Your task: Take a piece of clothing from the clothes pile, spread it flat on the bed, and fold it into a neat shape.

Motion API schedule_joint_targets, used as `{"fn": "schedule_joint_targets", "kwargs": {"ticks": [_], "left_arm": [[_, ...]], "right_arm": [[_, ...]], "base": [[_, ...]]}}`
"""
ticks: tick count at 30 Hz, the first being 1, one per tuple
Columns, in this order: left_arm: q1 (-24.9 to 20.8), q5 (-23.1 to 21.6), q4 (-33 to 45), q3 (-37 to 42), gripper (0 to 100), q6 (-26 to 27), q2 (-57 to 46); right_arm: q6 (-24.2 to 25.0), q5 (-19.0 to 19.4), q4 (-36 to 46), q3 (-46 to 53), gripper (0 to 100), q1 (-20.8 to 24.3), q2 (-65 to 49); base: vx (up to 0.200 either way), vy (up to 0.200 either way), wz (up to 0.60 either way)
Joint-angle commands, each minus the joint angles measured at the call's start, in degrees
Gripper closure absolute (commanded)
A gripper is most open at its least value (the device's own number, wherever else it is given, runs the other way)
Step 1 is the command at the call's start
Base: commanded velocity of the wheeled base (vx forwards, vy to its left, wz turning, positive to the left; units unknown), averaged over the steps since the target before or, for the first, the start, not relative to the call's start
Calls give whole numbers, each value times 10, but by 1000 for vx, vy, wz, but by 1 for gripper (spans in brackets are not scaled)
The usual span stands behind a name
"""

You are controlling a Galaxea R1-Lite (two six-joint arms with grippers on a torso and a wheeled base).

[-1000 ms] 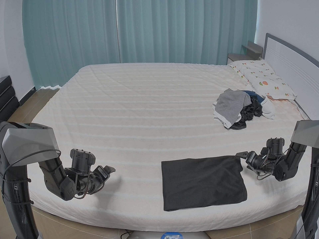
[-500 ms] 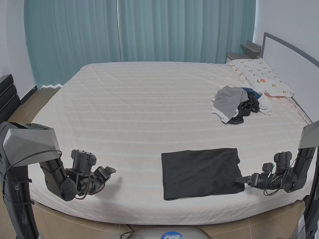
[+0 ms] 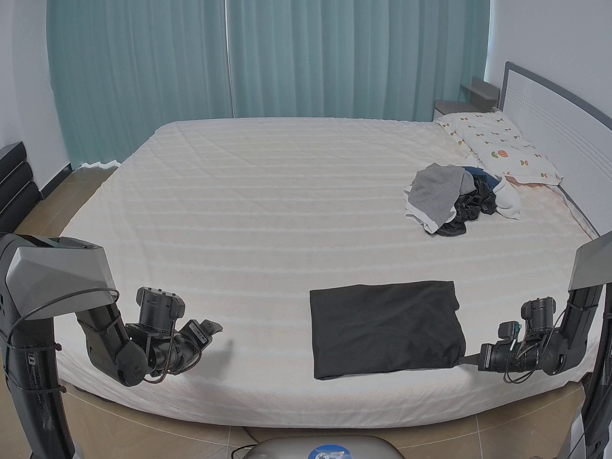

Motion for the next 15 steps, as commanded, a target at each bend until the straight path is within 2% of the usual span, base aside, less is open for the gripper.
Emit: {"fn": "schedule_joint_targets", "kwargs": {"ticks": [1,15], "left_arm": [[0,0,0,-1,0,0,1],[0,0,0,0,0,0,1]], "right_arm": [[-6,-1,1,6,100,-8,-2],[-73,-5,7,20,100,-31,-2]], "base": [[0,0,0],[0,0,0]]}}
